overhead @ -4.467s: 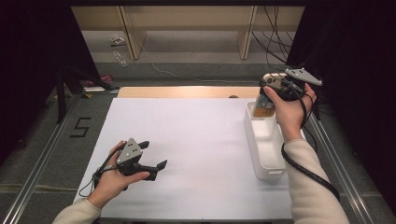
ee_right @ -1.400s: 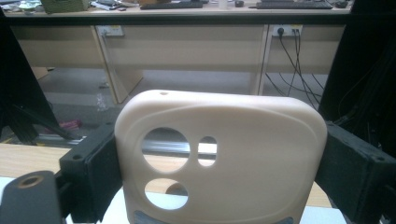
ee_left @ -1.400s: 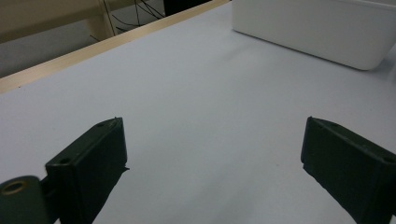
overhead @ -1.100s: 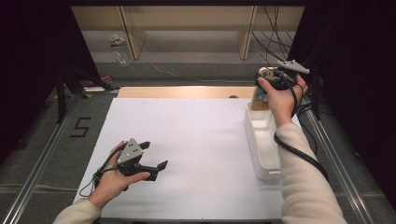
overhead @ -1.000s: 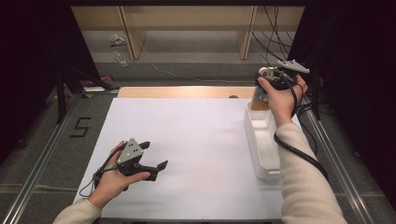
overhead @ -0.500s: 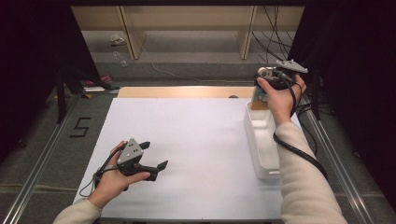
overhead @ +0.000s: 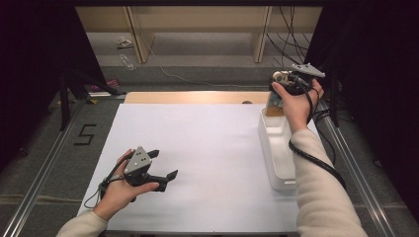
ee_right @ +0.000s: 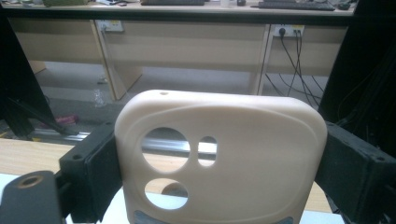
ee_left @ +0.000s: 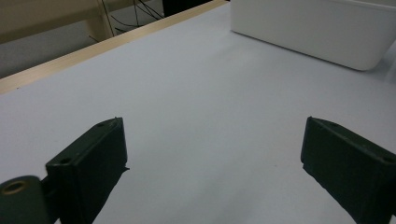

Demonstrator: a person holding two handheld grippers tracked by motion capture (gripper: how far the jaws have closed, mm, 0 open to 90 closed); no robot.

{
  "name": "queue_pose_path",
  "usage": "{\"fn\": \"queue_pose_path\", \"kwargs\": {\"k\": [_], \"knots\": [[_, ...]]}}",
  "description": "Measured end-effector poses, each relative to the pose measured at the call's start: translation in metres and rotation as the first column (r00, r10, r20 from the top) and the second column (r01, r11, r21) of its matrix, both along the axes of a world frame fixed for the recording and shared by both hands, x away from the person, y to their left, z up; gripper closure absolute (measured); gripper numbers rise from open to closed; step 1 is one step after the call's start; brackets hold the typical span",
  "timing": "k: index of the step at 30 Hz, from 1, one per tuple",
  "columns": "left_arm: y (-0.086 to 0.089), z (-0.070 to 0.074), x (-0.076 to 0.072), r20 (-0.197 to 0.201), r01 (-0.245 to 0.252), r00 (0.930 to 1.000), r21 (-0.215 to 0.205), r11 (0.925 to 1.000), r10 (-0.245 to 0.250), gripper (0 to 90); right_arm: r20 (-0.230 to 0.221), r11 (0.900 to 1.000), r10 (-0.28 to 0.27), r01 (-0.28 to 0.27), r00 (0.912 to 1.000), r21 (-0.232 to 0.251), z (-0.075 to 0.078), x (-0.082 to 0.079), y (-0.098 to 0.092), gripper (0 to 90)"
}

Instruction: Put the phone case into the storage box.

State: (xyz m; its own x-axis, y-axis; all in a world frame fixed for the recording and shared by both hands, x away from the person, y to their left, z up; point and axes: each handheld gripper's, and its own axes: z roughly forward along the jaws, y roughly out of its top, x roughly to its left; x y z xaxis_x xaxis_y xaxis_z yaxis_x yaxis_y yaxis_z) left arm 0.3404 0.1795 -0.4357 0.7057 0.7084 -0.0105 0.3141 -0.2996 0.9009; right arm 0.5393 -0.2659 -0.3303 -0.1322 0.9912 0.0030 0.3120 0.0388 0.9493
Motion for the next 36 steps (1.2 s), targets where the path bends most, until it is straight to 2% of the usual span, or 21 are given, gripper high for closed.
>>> {"fn": "queue_pose_path", "kwargs": {"k": [36], "knots": [[-0.001, 0.0, 0.0, -0.004, 0.007, 1.0, 0.0, 1.0, -0.007, 6.7, -0.016, 1.0, -0.014, 0.014, 0.9998, -0.021, -0.013, 0.011, 0.003, 11.7]]}}
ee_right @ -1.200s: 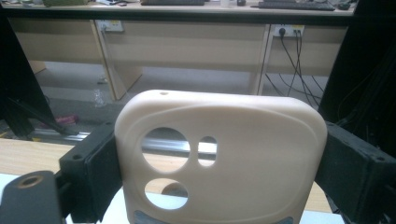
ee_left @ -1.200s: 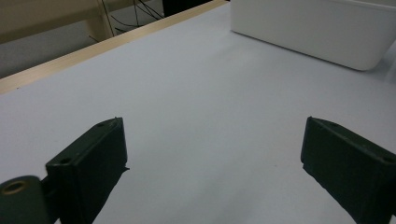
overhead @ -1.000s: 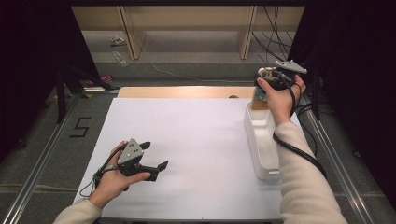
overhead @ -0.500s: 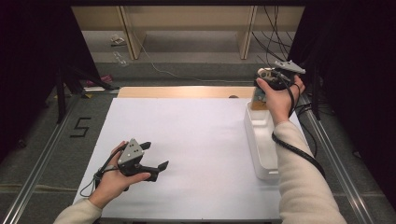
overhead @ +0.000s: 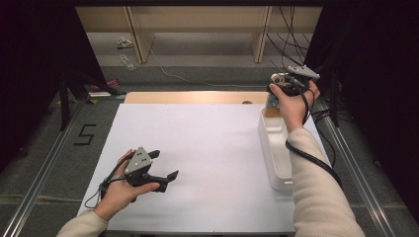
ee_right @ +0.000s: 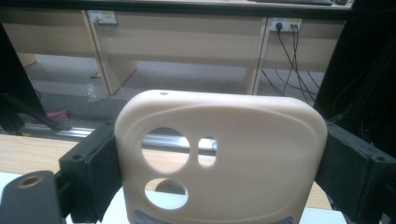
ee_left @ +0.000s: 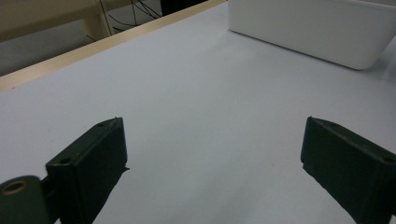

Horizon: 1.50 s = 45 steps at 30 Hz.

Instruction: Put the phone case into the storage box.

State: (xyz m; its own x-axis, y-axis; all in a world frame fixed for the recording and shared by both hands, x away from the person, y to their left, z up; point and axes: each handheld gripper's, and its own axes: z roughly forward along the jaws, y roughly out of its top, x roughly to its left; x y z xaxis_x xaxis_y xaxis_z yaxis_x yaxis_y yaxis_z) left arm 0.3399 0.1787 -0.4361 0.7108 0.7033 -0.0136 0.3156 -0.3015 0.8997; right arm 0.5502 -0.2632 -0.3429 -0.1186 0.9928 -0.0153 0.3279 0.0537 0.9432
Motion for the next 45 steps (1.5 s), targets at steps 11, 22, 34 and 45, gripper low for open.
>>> {"fn": "queue_pose_path", "kwargs": {"k": [11, 22, 34, 45], "knots": [[0.0, 0.0, 0.0, -0.001, 0.0, 1.0, -0.001, 1.0, 0.0, 6.8, -0.006, 1.0, 0.003, -0.003, 1.0, -0.003, -0.004, 0.003, -0.001, 11.6], [0.0, 0.0, 0.0, -0.001, 0.0, 1.0, -0.003, 1.0, 0.0, 6.8, -0.019, 1.0, 0.007, -0.007, 0.9998, -0.011, -0.008, 0.006, 0.001, 11.6], [0.0, 0.0, 0.0, -0.003, 0.001, 1.0, -0.001, 1.0, -0.001, 6.8, -0.032, 1.0, 0.012, -0.013, 0.9994, -0.019, -0.012, 0.008, 0.002, 11.6], [0.0, 0.0, 0.0, -0.003, 0.0, 1.0, -0.001, 1.0, 0.0, 6.8, -0.034, 0.999, 0.024, -0.024, 0.9992, -0.026, -0.015, 0.01, 0.002, 11.6]]}}
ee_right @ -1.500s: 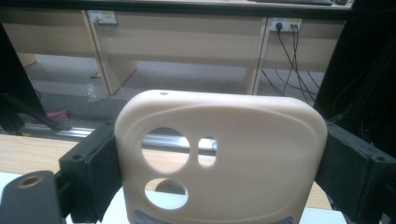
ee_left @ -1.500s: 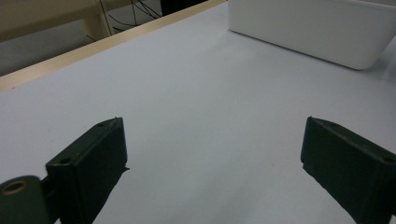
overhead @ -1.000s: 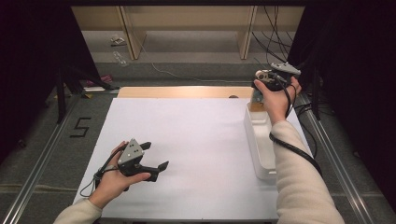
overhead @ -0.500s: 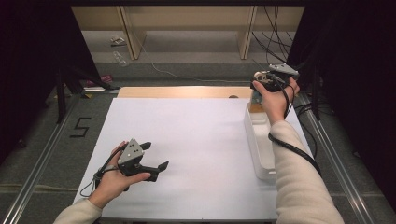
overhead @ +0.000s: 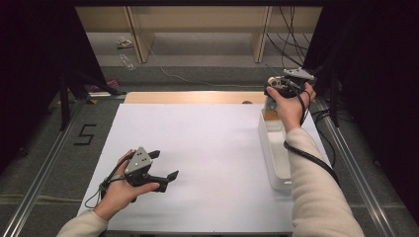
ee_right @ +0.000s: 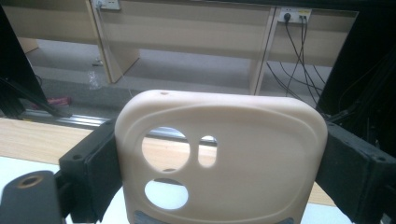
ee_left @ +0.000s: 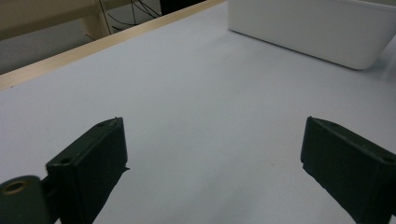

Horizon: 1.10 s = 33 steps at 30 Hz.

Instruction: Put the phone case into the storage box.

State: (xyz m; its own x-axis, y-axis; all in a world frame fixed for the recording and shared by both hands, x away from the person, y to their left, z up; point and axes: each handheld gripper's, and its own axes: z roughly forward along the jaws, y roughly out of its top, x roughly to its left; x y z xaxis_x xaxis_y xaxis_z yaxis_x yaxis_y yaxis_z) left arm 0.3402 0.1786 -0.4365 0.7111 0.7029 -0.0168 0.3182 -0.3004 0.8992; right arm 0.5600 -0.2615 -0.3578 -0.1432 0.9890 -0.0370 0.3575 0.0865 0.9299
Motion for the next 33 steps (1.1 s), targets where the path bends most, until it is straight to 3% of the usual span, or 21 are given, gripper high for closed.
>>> {"fn": "queue_pose_path", "kwargs": {"k": [33], "knots": [[0.0, -0.0002, 0.0, -0.002, 0.001, 1.0, 0.001, 1.0, -0.001, 6.9, -0.007, 1.0, 0.017, -0.017, 0.9998, -0.015, -0.0084, 0.0011, 0.0009, 11.5]]}}
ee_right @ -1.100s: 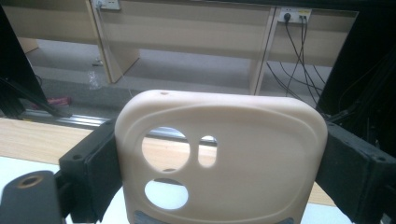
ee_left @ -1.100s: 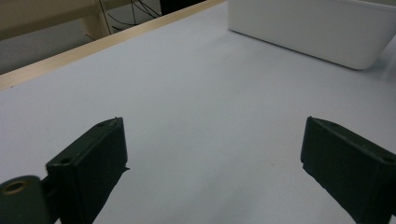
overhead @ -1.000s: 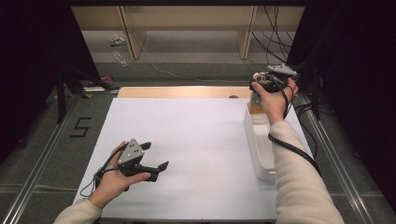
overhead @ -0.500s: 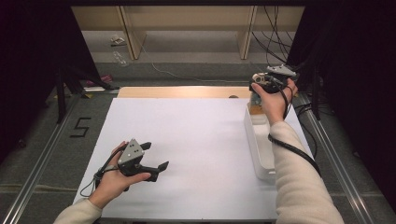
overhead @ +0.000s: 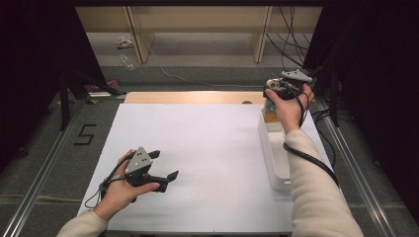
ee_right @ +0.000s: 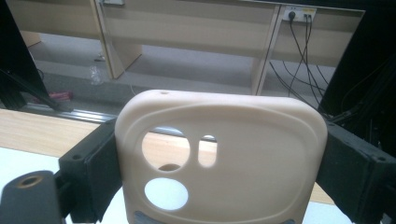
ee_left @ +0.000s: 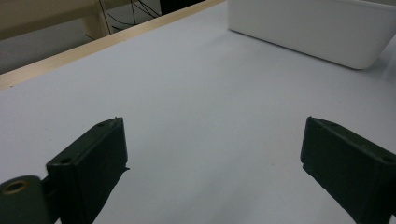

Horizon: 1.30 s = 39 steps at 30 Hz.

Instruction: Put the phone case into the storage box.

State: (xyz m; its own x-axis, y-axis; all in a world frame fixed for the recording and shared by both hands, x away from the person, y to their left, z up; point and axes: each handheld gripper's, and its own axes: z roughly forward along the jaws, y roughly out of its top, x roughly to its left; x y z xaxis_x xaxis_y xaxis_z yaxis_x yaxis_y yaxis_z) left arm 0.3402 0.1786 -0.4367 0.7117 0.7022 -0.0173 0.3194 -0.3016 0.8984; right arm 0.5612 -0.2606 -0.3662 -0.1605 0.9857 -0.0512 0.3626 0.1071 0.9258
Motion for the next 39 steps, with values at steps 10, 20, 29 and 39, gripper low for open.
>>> {"fn": "queue_pose_path", "kwargs": {"k": [10, 20, 29, 39], "knots": [[0.0, 0.0, 0.0, 0.0, 0.001, 1.0, 0.0, 1.0, -0.001, 6.9, -0.008, 1.0, 0.001, -0.001, 1.0, -0.005, -0.005, 0.0, 0.0, 11.5], [0.0, 0.0, 0.0, 0.001, 0.001, 1.0, -0.001, 1.0, -0.001, 6.8, -0.015, 1.0, 0.004, -0.004, 0.9999, -0.003, -0.009, 0.0, 0.0, 11.5], [0.0, 0.0, 0.0, 0.002, 0.001, 1.0, 0.0, 1.0, -0.001, 6.8, -0.023, 1.0, 0.006, -0.006, 0.9997, -0.007, -0.015, 0.0, 0.0, 11.4], [0.0, 0.0, 0.0, 0.003, 0.001, 1.0, 0.002, 1.0, -0.001, 6.8, -0.035, 1.0, 0.009, -0.009, 0.9994, -0.01, -0.02, 0.0, 0.001, 11.4]]}}
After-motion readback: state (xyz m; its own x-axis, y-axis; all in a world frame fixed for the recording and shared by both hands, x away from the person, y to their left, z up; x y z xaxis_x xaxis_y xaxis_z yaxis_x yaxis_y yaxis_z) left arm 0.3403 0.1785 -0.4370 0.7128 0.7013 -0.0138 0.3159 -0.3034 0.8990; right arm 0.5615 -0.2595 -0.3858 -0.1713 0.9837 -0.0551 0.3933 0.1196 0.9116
